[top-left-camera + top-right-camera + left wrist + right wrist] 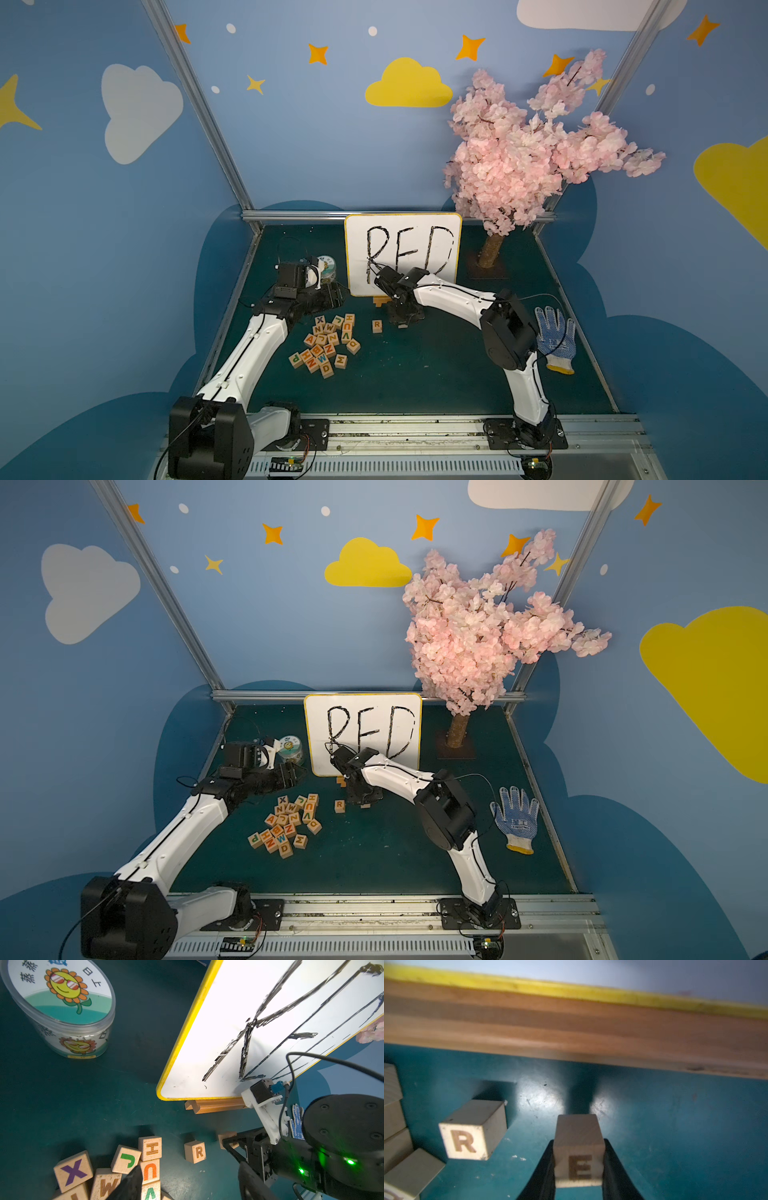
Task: Assemble the uppercase word "red" with letter blocks
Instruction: Place the letter block at the center of the board.
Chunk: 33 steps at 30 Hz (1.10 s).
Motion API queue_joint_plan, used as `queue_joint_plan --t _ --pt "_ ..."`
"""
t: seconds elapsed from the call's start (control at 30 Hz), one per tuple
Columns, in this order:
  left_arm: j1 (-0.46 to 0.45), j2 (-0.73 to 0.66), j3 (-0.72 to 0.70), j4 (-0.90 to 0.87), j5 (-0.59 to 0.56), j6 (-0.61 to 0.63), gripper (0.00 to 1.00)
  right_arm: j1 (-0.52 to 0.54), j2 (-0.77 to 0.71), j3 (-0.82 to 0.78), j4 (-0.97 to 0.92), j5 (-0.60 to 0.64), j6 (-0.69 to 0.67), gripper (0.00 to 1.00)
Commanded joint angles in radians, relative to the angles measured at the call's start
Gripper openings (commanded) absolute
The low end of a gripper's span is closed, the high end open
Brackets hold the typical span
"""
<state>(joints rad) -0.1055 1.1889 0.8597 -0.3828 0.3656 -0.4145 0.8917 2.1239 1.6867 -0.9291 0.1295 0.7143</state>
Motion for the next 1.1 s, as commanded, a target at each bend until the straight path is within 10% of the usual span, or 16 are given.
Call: queue_joint_plan --t 0.0,0.73,1.07 --pt "-0.005 -0.024 -0.002 0.001 -0.008 0.015 0.71 -0.008 0.033 0.030 -0.034 -0.006 0.020 0.25" --pt "-0.003 -0.027 -0.002 0.002 -0.009 0.015 0.71 -0.008 0.066 0.082 -0.073 -0.022 0.030 0.44" --pt "-0.003 -0.034 -0.003 0.001 -0.011 0.017 0.71 -0.012 0.053 0.059 -0.062 -0.039 0.051 0.28"
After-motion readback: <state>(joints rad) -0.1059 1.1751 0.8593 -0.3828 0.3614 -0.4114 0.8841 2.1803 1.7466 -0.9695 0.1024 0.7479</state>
